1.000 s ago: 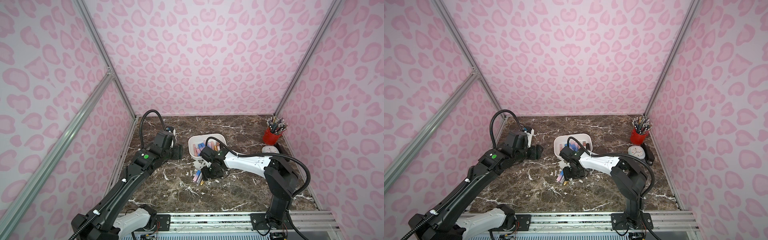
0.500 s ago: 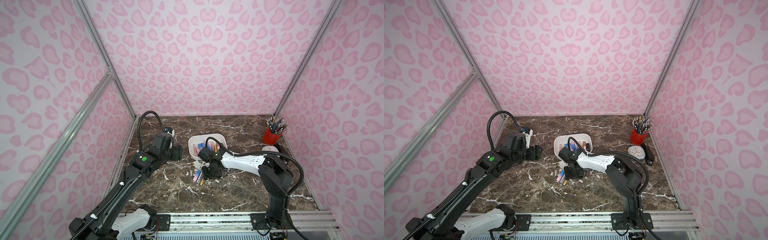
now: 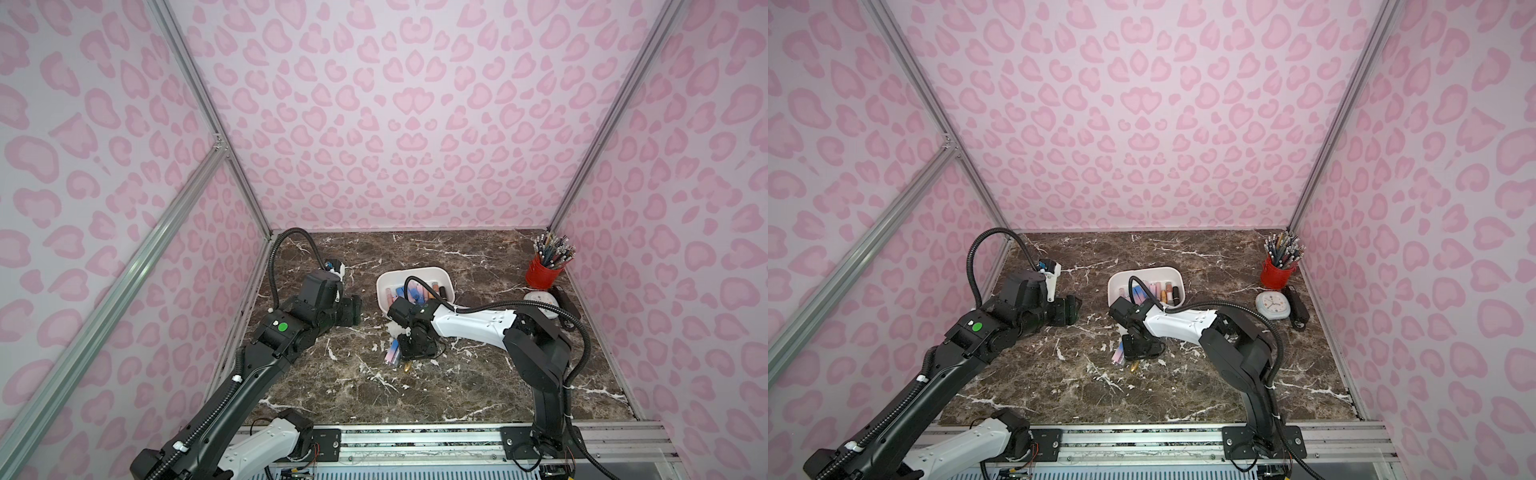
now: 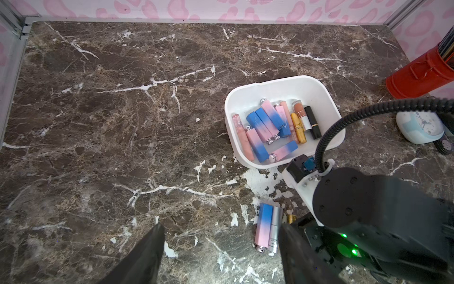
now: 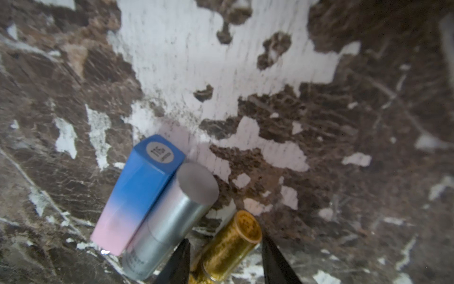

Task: Put the lipstick into the storage box
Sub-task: Pick up the lipstick at the center of the board.

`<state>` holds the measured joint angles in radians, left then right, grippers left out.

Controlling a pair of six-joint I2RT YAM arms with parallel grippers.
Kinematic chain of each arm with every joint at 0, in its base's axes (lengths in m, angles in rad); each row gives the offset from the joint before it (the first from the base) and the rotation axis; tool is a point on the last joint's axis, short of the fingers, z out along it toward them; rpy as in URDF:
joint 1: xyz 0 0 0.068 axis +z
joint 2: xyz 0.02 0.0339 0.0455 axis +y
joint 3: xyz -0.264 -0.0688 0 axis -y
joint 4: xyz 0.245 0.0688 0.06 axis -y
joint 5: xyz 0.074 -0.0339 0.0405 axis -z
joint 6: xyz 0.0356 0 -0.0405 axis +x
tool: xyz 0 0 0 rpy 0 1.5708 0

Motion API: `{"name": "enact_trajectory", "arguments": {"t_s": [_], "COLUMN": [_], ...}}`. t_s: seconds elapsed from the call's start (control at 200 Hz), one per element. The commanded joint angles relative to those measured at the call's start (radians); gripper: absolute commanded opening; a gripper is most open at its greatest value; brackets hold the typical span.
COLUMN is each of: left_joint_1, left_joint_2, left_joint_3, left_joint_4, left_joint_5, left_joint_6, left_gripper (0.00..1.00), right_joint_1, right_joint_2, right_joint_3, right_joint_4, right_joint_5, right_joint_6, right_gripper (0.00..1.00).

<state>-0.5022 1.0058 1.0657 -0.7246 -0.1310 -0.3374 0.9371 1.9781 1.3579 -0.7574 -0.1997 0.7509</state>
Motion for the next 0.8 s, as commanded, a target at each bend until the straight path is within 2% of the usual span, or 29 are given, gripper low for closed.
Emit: {"name": "enact_trajectory", "arguments": {"t_s": [0.0, 0.22, 0.345, 0.455, 0.605, 0.63, 0.65, 0.795], "left_joint_1": [0.002, 0.002, 0.002, 0.002, 0.002, 0.002, 0.002, 0.002], "left_joint_2": [-0.006, -0.013, -0.011, -0.009, -0.016, -0.021, -0.026, -0.056], "left_joint_3": [-0.004, -0.020, -0.023, -0.015, -0.010, -0.012, -0.014, -0.032], "left_joint_4": [0.021, 0.029, 0.038, 0.035, 0.013, 0.011, 0.011, -0.001], "left_joint_5": [-0.001, 0.005, 0.005, 0.005, 0.021, 0.023, 0.028, 0.061], "left_joint_6": [0.009, 0.008, 0.004, -0.003, -0.005, -0.006, -0.003, -0.001], "left_gripper": [0.76, 0.76, 0.76, 0.76, 0.82, 0.88, 0.99, 0.98], "right_joint_1": [0.004, 0.008, 0.007, 0.009, 0.009, 0.009, 0.009, 0.000], "right_joint_2": [0.006, -0.031, -0.044, -0.057, -0.081, -0.088, -0.095, -0.119], "right_joint_3": [-0.009, -0.063, -0.067, -0.064, -0.047, -0.042, -0.037, 0.048], "right_joint_4": [-0.045, -0.084, -0.107, -0.121, -0.148, -0.155, -0.162, -0.245], "right_joint_5": [0.029, 0.082, 0.100, 0.111, 0.121, 0.125, 0.127, 0.160], "right_joint_6": [0.032, 0.062, 0.052, 0.041, 0.029, 0.027, 0.025, -0.007], "right_gripper": [0.45, 0.30, 0.25, 0.24, 0.23, 0.23, 0.23, 0.24]}}
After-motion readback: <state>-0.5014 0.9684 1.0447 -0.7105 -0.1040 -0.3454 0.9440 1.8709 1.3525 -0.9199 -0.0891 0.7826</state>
